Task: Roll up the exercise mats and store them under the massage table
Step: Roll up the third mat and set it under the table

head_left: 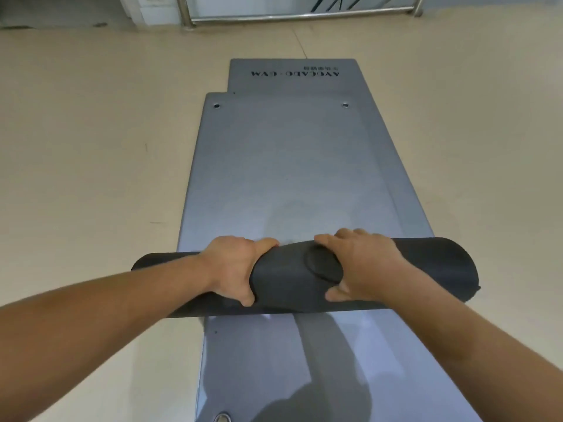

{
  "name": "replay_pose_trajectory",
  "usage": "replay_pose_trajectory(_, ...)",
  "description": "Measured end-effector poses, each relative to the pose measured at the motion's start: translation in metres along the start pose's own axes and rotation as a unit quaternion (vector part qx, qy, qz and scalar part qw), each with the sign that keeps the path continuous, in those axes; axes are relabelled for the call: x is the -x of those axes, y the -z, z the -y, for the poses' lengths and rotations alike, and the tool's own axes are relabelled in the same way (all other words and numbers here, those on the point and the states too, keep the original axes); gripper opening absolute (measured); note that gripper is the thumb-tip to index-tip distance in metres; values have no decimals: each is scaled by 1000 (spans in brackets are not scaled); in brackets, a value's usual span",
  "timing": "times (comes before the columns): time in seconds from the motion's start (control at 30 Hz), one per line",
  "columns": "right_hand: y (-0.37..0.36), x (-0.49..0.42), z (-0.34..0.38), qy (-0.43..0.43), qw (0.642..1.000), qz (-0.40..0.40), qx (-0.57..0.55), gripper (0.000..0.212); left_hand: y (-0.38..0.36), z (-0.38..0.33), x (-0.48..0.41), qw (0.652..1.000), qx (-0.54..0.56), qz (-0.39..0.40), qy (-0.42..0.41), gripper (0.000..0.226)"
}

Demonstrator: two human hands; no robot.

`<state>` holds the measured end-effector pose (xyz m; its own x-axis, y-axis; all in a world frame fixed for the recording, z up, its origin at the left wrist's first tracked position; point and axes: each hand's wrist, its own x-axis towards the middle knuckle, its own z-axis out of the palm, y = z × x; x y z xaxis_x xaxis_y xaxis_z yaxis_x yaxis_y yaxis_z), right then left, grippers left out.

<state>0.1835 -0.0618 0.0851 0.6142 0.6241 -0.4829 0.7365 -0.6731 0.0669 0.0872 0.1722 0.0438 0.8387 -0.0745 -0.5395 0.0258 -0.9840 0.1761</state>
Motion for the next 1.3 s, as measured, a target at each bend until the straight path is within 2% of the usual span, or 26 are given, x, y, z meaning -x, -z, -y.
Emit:
replay_pose_trajectory(0.1,-31,14,18,-10,999,-21,40,144,25,11,-16,998,48,47,-11,104)
replay_pose_trajectory(0.23,-62,19,27,-27,994,-93,54,156,21,11,-17,995,74,62,-36,84)
replay_pose_trajectory(0.3,-68,21,29,-10,992,-124,30,153,18,14,-15,989,112,90,-36,78)
replay_pose_trajectory(0.4,-57,19,27,43,995,-82,27,136,15,22,-10,966,197,162,-31,74)
replay_pose_trajectory(0.5,-37,5,29,72,997,-13,27,134,10,26,-4,957,219,189,-6,93)
replay_pose_trajectory(0.57,-26,-13,30,72,996,43,19,136,7,23,6,981,157,113,1,116)
replay_pose_trajectory(0.63,-11,-34,25,58,993,107,-9,139,2,10,24,999,43,2,4,127)
replay_pose_trajectory(0.67,-5,-45,23,53,989,136,-25,139,-6,2,34,1000,-10,-16,5,131)
replay_pose_trajectory(0.8,8,-72,25,26,972,226,-53,145,-58,-25,51,992,-89,45,77,162)
replay_pose_trajectory(0.87,9,-75,25,22,980,196,-22,146,-77,-21,35,990,-103,21,98,163)
replay_pose_trajectory(0.93,5,-68,27,27,994,98,31,140,-82,-11,22,989,-104,-8,105,156)
replay_pose_trajectory(1.0,-5,-54,30,29,999,-7,45,123,-76,4,12,992,-93,-19,89,153)
replay_pose_trajectory(1.07,-16,-38,28,31,999,-37,26,105,-62,20,5,995,-74,-9,60,153)
replay_pose_trajectory(1.1,-19,-31,27,30,999,-17,28,109,-53,27,2,997,-57,-2,49,153)
replay_pose_trajectory(1.17,-29,-25,22,19,997,20,68,135,-34,40,-5,999,1,14,37,149)
replay_pose_trajectory(1.2,-35,-26,22,13,996,14,88,144,-26,44,-10,998,34,27,34,144)
replay_pose_trajectory(1.23,-42,-29,22,7,995,-3,96,147,-20,47,-13,997,65,40,30,138)
replay_pose_trajectory(1.3,-49,-35,24,-5,995,-30,95,141,-12,49,-20,993,105,58,18,126)
